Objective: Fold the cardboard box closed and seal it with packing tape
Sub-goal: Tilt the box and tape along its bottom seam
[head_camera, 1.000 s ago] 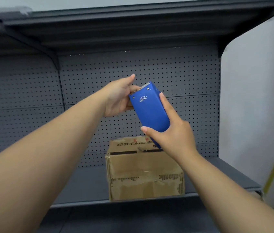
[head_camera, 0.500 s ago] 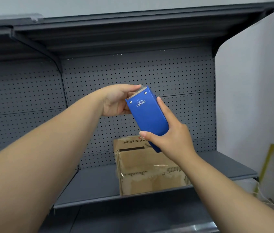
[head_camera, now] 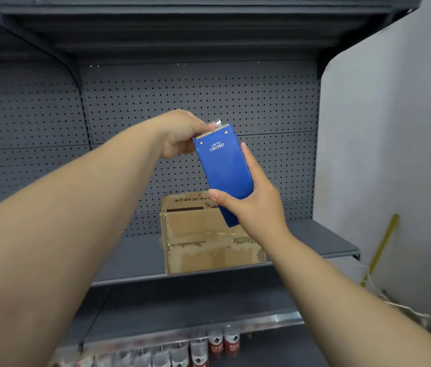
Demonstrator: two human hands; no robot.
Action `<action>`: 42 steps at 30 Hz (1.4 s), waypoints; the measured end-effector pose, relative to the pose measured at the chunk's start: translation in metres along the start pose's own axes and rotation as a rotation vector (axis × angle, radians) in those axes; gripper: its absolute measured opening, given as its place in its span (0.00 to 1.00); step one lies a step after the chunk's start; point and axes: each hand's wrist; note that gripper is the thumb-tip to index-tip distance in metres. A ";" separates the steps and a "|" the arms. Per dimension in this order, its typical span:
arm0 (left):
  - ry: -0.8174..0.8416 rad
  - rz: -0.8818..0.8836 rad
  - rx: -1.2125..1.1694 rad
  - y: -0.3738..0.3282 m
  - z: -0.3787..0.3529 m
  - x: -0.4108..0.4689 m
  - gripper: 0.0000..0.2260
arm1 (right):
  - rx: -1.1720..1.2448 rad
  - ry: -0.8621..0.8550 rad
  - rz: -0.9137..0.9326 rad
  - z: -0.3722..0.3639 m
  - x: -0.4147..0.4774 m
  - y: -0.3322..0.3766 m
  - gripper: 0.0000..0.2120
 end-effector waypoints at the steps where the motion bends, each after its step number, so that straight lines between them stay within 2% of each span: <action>1: -0.017 -0.004 0.013 -0.002 -0.005 0.000 0.09 | 0.009 -0.005 -0.009 0.004 -0.003 -0.001 0.44; 7: -0.089 -0.041 0.081 -0.009 -0.053 -0.013 0.12 | 0.029 -0.035 -0.082 0.041 -0.035 -0.014 0.44; 12: -0.158 -0.045 0.045 -0.020 -0.072 -0.026 0.14 | 0.015 -0.017 -0.118 0.072 -0.064 -0.033 0.43; 20: -0.103 -0.040 0.195 -0.004 -0.132 -0.036 0.14 | 0.049 -0.034 -0.244 0.091 -0.106 -0.072 0.45; 29: -0.031 0.004 0.300 0.058 -0.162 0.014 0.13 | 0.062 -0.027 -0.387 0.075 -0.112 -0.120 0.45; 37: 0.040 -0.052 0.376 0.101 -0.172 0.083 0.11 | 0.046 -0.078 -0.450 0.043 -0.078 -0.169 0.45; 42: 0.038 -0.070 0.433 0.119 -0.179 0.107 0.20 | 0.035 -0.103 -0.478 0.022 -0.064 -0.195 0.45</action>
Point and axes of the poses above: each hand's wrist, its own x-axis towards the middle knuckle, its own z-axis out of the back of the hand, y = z × x, and after that the axes turned 3 degrees about -x, right-handed
